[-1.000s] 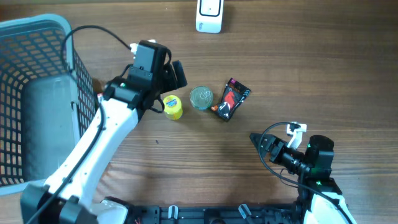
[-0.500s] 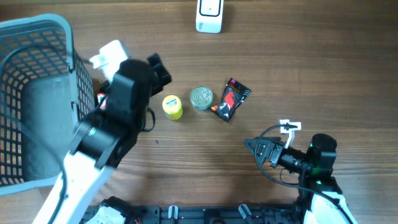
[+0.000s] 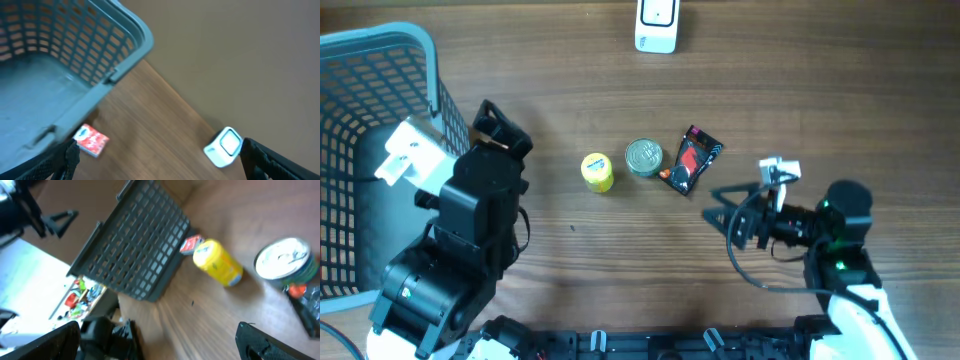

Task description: Scan the item barcode

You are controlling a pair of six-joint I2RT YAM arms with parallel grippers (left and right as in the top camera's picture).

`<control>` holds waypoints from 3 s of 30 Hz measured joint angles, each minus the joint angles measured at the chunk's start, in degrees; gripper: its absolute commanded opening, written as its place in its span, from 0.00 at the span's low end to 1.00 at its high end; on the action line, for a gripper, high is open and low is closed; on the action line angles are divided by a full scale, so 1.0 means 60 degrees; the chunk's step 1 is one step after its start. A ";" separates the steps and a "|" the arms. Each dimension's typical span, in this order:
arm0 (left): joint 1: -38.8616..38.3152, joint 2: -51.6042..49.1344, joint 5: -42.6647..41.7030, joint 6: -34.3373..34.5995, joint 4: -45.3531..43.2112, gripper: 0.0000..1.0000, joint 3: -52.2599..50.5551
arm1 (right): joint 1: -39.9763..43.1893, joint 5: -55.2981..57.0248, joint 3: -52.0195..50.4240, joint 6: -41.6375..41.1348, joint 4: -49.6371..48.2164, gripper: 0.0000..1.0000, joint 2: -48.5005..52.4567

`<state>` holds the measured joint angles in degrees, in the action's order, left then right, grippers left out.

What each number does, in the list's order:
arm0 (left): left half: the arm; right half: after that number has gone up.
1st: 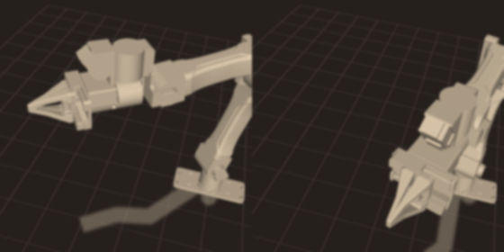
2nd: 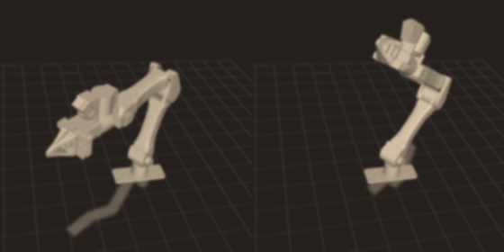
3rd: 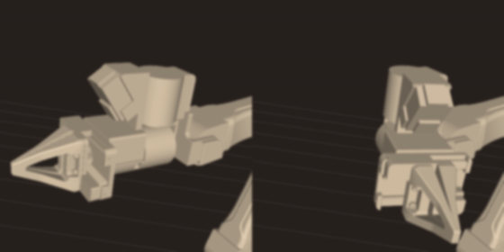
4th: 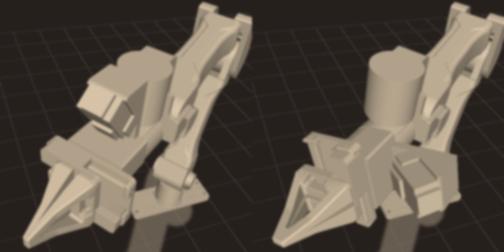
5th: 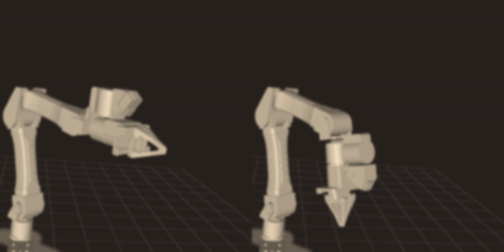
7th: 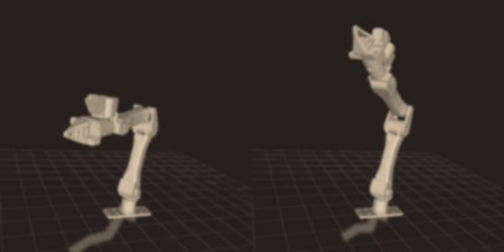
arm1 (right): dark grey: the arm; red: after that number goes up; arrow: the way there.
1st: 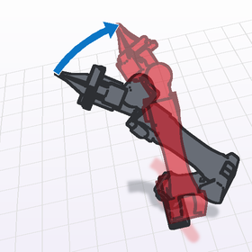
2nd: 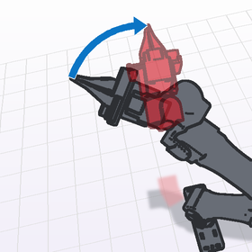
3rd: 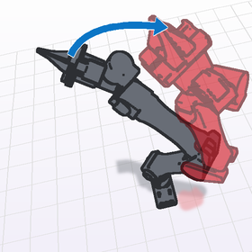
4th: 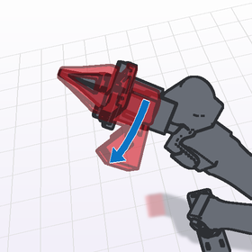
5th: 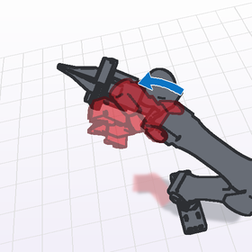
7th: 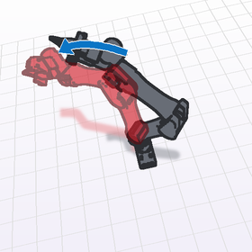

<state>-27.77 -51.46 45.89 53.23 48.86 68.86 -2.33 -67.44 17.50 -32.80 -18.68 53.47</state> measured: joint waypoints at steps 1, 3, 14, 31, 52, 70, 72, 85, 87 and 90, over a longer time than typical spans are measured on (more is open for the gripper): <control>0.0000 0.0000 0.0098 0.0015 0.0095 1.00 0.0000 | -0.0036 0.0120 0.0270 0.0091 0.0273 1.00 0.0113; 0.0000 -0.0004 0.0386 0.0029 0.0266 1.00 0.0000 | -0.0106 0.0565 0.1107 0.0444 0.1217 1.00 0.0492; 0.0000 0.0000 0.1399 0.0051 0.0900 1.00 0.0000 | -0.1778 0.5147 0.6444 0.5195 0.6910 1.00 0.4160; 0.0000 0.0000 0.2484 0.0051 0.1395 1.00 0.0000 | -0.3253 0.8510 0.9752 0.6437 1.0367 1.00 0.6859; 0.1767 0.1603 0.0678 -0.2973 -0.0215 1.00 0.0259 | -0.3501 0.8757 1.1162 0.5548 1.0998 1.00 0.7304; 0.1767 0.1009 -0.2670 -0.7639 -0.1253 1.00 0.0259 | -0.5176 0.8714 1.1362 0.8069 1.0593 1.00 0.9041; 0.1767 0.1013 -0.2656 -0.7825 -0.1220 1.00 0.0259 | -0.5329 0.8692 1.1362 0.8371 1.0659 1.00 0.9092; 0.1767 0.1016 -0.2095 -0.8047 -0.1224 1.00 0.0259 | -0.6171 0.8207 1.1362 0.9140 1.1049 1.00 0.9198; 0.1767 0.1016 -0.2087 -0.8047 -0.1224 1.00 0.0259 | -0.6532 0.8251 1.1362 0.9249 1.0914 1.00 0.9198; 0.1767 0.1016 -0.2055 -0.8047 -0.1224 1.00 0.0259 | -0.6900 0.8448 1.1362 0.9347 1.0593 1.00 0.9238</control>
<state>-17.17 -45.36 33.56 4.95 41.52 70.41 -43.72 -16.75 85.67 23.29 44.88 108.90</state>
